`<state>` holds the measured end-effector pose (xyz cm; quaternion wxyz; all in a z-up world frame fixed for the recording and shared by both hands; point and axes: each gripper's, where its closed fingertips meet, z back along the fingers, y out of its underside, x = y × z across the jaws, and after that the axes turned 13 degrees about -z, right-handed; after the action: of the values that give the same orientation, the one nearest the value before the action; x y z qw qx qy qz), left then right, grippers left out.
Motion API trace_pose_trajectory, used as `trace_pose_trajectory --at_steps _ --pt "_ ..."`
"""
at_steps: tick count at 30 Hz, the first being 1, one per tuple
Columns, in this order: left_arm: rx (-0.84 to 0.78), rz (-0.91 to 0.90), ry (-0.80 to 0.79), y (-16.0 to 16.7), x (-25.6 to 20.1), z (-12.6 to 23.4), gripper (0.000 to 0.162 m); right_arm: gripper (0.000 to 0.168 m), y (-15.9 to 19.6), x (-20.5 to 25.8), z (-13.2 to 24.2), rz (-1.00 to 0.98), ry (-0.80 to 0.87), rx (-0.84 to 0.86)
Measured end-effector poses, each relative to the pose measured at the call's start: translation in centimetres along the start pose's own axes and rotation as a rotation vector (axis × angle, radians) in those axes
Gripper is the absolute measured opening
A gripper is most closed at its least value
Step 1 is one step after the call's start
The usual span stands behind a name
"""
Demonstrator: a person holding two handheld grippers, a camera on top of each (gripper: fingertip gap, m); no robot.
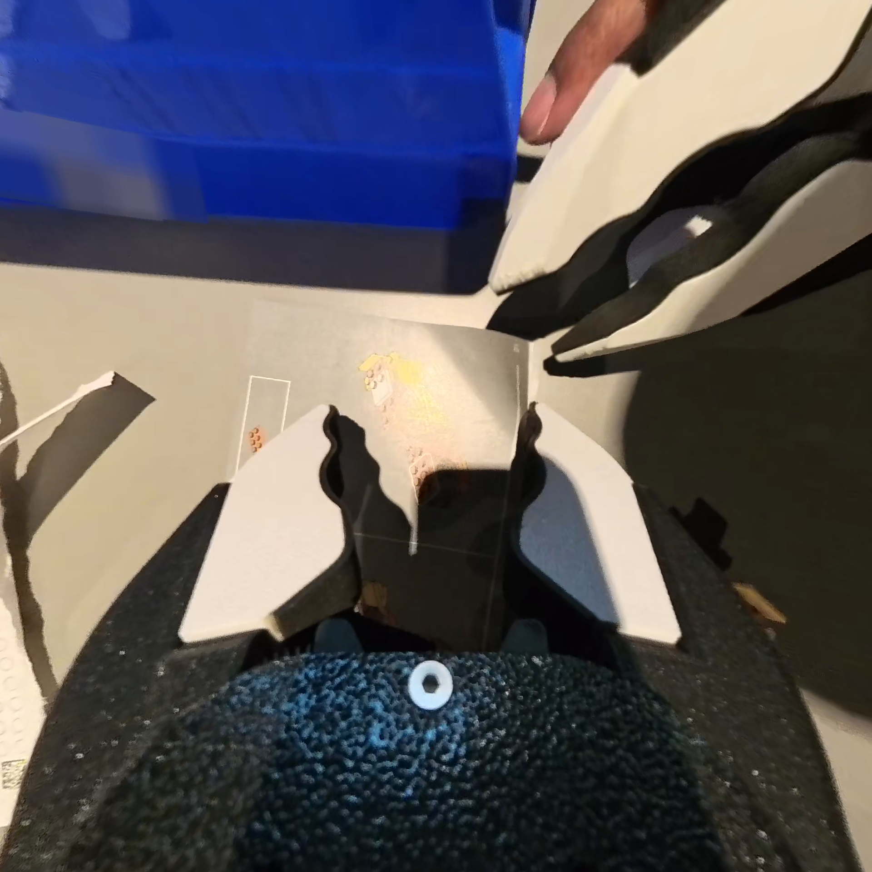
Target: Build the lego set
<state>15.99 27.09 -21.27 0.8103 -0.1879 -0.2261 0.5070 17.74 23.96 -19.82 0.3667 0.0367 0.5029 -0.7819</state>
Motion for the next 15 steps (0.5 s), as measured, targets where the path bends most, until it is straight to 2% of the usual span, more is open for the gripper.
trace_pose_trajectory --at_steps 8,15 --pt "0.003 -0.008 0.0 -0.15 -0.16 -0.05 0.074 0.026 0.06 0.09 -0.37 0.099 0.03 0.016" --pt "0.004 -0.012 0.001 -0.24 -0.28 -0.06 0.074 0.011 -0.06 -0.03 -0.41 0.136 0.036 0.013"
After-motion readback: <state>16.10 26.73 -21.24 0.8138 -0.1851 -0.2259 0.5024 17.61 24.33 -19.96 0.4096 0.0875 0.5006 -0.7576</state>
